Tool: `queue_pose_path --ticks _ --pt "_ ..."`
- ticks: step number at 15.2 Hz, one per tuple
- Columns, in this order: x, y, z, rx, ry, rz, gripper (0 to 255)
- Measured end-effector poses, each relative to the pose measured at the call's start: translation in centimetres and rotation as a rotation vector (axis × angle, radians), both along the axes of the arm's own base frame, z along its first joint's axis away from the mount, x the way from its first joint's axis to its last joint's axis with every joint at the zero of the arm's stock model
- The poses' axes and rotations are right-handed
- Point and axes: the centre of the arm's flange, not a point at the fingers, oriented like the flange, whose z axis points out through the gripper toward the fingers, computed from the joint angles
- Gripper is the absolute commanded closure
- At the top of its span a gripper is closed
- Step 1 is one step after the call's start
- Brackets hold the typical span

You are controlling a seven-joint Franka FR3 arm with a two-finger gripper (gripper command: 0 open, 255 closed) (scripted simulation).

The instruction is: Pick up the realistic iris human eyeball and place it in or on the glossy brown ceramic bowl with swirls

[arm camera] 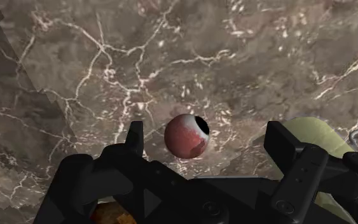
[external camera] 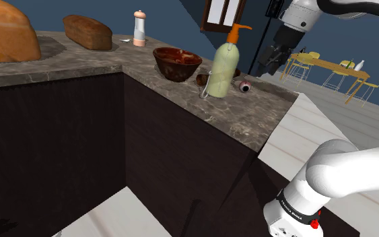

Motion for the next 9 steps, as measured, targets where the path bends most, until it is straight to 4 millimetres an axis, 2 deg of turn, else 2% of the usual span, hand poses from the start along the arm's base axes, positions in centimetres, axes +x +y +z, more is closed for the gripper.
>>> queue_pose_path --ticks 2,7,9 --pt "0.5 -0.2 -0.4 0.010 0.003 -0.003 0" --pt "5.6 -2.7 -3.4 0.102 0.034 -0.029 0" --pt "6.3 -2.9 -4.5 0.114 0.037 -0.034 0"
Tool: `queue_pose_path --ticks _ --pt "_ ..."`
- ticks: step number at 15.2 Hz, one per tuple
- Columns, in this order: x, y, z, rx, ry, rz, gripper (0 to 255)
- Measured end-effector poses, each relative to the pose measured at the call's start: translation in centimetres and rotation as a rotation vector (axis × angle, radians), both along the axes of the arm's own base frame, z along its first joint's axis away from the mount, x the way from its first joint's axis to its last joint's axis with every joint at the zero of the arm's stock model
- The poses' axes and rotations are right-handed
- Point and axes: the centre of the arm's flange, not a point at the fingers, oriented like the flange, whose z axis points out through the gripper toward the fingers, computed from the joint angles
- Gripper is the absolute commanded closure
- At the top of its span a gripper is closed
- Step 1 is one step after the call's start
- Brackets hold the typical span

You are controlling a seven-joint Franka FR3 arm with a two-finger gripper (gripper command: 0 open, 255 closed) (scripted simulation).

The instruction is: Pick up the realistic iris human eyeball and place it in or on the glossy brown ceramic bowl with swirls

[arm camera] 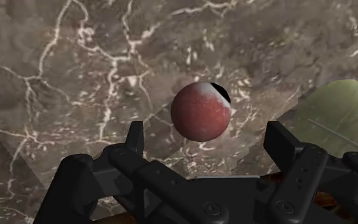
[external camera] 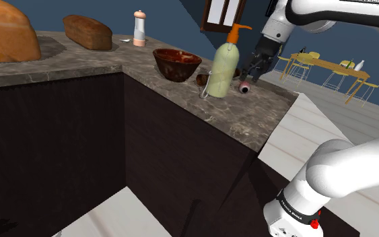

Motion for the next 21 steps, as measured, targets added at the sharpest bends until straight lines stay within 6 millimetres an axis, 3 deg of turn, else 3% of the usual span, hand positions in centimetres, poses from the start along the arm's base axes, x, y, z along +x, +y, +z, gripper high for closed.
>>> queue_pose_path --ticks 6,12,13,21 --pt "0.5 0.2 -3.0 0.004 0.001 -0.001 0" --pt "0.6 0.2 -3.4 0.004 0.001 -0.001 0" --pt "0.6 0.2 -3.4 0.004 0.001 -0.001 255" --pt "0.6 0.2 -3.4 0.004 0.001 -0.001 255"
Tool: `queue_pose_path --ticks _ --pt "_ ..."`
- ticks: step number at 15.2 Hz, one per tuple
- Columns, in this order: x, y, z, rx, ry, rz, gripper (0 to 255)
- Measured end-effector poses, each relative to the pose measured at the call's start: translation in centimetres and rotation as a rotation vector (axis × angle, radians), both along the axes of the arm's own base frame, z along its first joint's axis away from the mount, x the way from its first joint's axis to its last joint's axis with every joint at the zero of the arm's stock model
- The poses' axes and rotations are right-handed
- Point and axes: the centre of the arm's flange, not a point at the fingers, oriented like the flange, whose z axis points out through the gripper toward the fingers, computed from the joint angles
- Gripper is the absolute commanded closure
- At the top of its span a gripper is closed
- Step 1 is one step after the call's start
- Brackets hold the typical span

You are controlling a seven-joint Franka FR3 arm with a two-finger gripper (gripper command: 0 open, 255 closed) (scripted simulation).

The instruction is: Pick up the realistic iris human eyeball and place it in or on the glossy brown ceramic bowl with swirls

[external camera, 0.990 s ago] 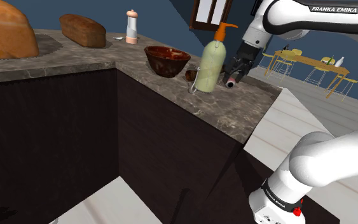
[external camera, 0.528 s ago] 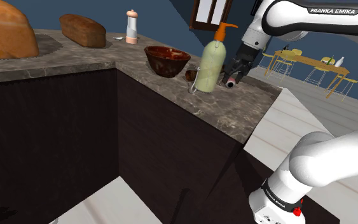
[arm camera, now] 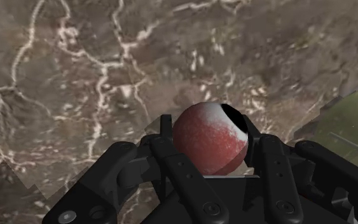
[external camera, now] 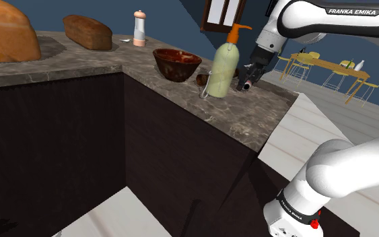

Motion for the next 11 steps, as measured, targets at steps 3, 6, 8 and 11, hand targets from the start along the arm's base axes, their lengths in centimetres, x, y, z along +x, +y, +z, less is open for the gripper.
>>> queue_pose_path --ticks 3,6,8,11 --pt "0.0 0.0 0.2 0.000 0.000 0.000 255" --pt "0.0 0.1 1.6 0.000 0.000 0.000 255" --pt "0.0 0.0 2.7 0.000 0.000 0.000 255" --pt "0.0 0.0 4.2 0.000 0.000 0.000 255"
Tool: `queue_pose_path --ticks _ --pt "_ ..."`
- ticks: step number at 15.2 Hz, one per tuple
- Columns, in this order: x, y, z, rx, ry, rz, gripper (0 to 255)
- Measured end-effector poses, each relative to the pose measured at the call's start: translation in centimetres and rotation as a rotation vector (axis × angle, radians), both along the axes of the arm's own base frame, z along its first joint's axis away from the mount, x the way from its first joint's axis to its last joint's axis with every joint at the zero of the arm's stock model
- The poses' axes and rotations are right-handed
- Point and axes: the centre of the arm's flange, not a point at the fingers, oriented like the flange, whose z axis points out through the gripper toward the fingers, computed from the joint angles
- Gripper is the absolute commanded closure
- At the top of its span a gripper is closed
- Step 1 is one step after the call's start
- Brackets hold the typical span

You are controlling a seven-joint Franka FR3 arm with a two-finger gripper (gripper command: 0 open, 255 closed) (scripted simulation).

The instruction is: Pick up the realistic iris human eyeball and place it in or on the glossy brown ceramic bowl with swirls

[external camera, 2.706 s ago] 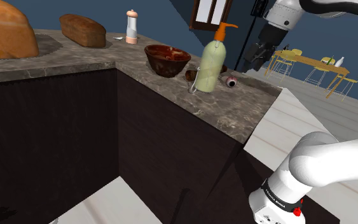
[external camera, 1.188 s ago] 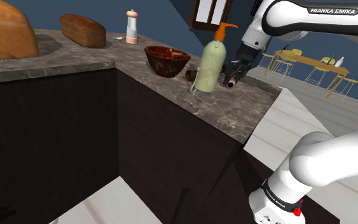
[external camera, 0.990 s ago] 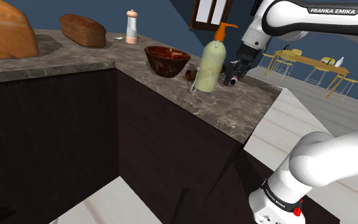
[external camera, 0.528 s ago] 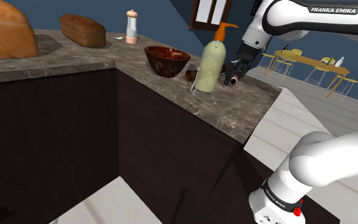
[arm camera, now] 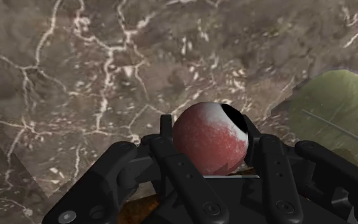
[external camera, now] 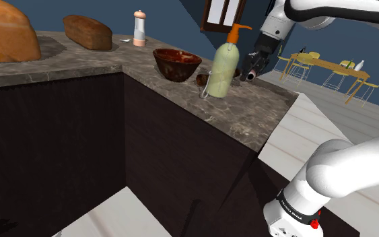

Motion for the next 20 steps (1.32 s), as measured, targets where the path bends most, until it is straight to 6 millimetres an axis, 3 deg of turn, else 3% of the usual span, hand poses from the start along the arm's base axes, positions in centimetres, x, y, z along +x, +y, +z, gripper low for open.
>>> queue_pose_path --ticks 20 --pt "0.0 0.1 10.5 0.000 0.000 0.000 255"
